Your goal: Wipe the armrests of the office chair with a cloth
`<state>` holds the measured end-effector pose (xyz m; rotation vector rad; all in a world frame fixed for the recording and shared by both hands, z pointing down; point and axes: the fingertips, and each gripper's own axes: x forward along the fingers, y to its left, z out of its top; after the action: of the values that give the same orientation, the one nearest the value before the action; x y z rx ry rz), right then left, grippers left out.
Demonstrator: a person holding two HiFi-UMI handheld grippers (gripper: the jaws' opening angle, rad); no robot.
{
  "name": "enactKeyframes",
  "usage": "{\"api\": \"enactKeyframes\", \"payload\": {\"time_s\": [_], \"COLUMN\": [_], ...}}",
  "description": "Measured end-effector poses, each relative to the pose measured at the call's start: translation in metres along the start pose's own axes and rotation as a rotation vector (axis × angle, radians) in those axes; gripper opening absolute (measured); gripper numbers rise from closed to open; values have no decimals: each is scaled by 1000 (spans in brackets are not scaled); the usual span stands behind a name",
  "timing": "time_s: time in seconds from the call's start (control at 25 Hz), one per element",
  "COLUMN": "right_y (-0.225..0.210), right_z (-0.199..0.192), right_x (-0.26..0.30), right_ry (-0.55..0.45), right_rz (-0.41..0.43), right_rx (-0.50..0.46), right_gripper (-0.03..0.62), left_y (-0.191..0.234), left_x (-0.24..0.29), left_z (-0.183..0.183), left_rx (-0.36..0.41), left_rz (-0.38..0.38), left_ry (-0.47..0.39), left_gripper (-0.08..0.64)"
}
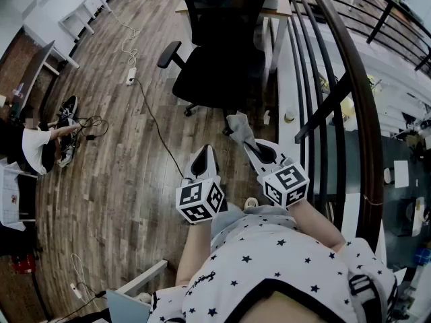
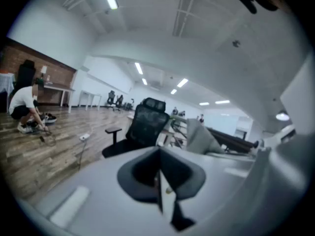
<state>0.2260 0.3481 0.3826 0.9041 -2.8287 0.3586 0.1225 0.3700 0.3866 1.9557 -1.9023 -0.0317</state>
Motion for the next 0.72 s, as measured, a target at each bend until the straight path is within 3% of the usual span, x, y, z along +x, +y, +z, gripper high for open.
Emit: {"api": "enactKeyframes", "payload": {"time_s": [0.72], "right_y": [-11], "right_z": [10], "right_x": [10], "right_ry": [-24], "right_rz": [36], "right_rx": [24], "right_gripper": [34], "left_y": [-7], "left_x": [14], "left_z": [7], "left_rx": [11], "left_rz": [-1], "left_ry": [-10], "left_gripper": [6]}}
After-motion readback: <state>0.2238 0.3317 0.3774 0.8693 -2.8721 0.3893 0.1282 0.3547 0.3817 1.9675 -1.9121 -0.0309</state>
